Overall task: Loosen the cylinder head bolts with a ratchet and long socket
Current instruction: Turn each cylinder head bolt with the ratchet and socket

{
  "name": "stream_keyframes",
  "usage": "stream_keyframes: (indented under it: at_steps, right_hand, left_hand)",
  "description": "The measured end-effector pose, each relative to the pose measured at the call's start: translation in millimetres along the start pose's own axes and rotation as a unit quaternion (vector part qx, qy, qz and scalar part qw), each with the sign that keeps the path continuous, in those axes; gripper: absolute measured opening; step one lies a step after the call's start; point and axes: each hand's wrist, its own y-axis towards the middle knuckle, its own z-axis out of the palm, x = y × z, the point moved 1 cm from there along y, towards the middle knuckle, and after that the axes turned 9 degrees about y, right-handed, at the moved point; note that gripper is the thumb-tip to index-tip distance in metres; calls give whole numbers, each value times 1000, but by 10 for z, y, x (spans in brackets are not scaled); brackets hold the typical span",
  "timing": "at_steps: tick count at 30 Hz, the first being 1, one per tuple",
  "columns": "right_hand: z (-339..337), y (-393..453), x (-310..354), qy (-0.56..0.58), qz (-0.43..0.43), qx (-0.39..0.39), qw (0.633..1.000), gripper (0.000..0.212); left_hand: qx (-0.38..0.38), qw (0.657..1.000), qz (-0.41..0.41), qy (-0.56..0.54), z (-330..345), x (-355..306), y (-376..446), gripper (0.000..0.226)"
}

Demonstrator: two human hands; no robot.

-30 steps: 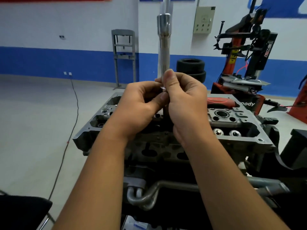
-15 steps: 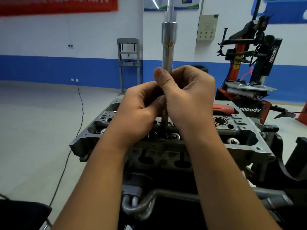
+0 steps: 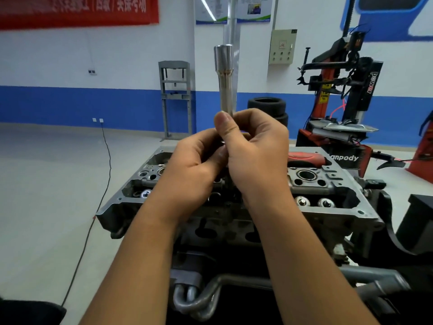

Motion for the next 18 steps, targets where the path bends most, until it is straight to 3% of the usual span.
stream_keyframes:
  at_steps: [7,10,12,15,18]
  right_hand:
    - [-1,65,70,-37,48,47,997,35]
    - [-65,85,96,-33,36,16,999,25]
    - [-82,73,82,-67,-5,-12,998,27]
    - [-56,59,56,-120,-47,-20,991,27]
    - [-32,49,35,-102,-27,-24,994,28]
  left_hand:
    - [-157,987,-18,42,79,-14,10,24]
    - [-205,975,-12,90,143,-44,-20,18]
    - [-173,980,-16,95,115,-36,-24,10]
    - [-19,999,-37,-1,5,-32,-33,21]
    - [-30,998,-43,33,-24,-37,-24,26]
